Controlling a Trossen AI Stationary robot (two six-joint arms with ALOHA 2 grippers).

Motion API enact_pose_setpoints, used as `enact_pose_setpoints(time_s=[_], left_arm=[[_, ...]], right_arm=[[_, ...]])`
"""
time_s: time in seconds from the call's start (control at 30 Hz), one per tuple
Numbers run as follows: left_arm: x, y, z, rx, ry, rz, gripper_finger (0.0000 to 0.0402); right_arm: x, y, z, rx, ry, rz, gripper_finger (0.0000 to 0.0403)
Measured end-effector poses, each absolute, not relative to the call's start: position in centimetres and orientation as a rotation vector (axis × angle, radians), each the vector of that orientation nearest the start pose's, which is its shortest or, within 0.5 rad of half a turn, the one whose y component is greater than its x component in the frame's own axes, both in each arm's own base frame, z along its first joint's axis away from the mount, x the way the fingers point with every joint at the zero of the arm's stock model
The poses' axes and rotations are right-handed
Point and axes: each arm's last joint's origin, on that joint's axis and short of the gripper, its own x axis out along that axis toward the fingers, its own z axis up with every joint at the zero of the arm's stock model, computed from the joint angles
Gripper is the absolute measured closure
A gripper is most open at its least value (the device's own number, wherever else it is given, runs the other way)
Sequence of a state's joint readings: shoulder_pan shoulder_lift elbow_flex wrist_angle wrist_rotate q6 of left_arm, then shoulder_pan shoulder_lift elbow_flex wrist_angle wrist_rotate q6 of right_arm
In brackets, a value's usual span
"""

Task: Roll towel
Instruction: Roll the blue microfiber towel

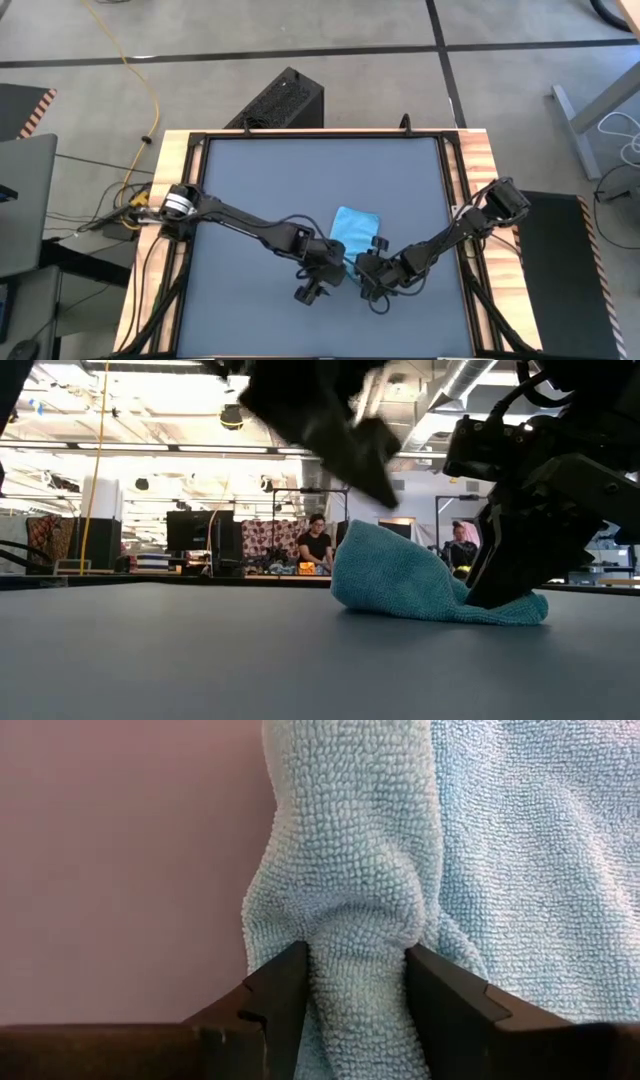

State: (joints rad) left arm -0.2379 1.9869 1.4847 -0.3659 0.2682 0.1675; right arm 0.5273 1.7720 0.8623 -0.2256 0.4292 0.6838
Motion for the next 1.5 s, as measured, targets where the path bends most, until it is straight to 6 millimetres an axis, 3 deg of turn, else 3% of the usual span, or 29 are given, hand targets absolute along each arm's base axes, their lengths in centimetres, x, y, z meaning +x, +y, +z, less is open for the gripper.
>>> enact_pose_setpoints(time_s=[0.1, 0.23, 0.47, 0.67, 0.87, 1.07, 1.5], left_arm=[[42.3, -10.7, 19.3, 0.179, 0.865, -0.462, 0.018], [42.5, -10.9, 19.0, 0.368, 0.856, -0.268, 0.018], [42.2, -12.3, 17.2, 0.475, 0.903, -0.307, 0.018], [42.3, -12.5, 15.1, 0.586, 0.967, -0.149, 0.018], [42.0, -13.3, 15.6, 0.679, 0.963, -0.081, 0.018], [42.8, -15.0, 18.4, 0.697, 0.866, -0.086, 0.018], [43.2, -12.3, 16.6, 0.608, 0.961, -0.075, 0.018]], right_arm=[[27.5, 14.5, 12.1, 0.106, 0.962, -0.263, 0.0212], [27.5, 14.5, 12.1, 0.14, 0.951, -0.288, 0.0212], [27.5, 14.5, 12.1, 0.147, 0.949, -0.294, 0.0212], [27.4, 14.8, 12.1, 0.149, 0.937, -0.288, 0.0212], [27.4, 14.8, 12.1, 0.148, 0.938, -0.289, 0.0212], [27.3, 14.8, 12.1, 0.144, 0.943, -0.291, 0.0212], [27.3, 14.7, 12.1, 0.135, 0.936, -0.302, 0.0212]])
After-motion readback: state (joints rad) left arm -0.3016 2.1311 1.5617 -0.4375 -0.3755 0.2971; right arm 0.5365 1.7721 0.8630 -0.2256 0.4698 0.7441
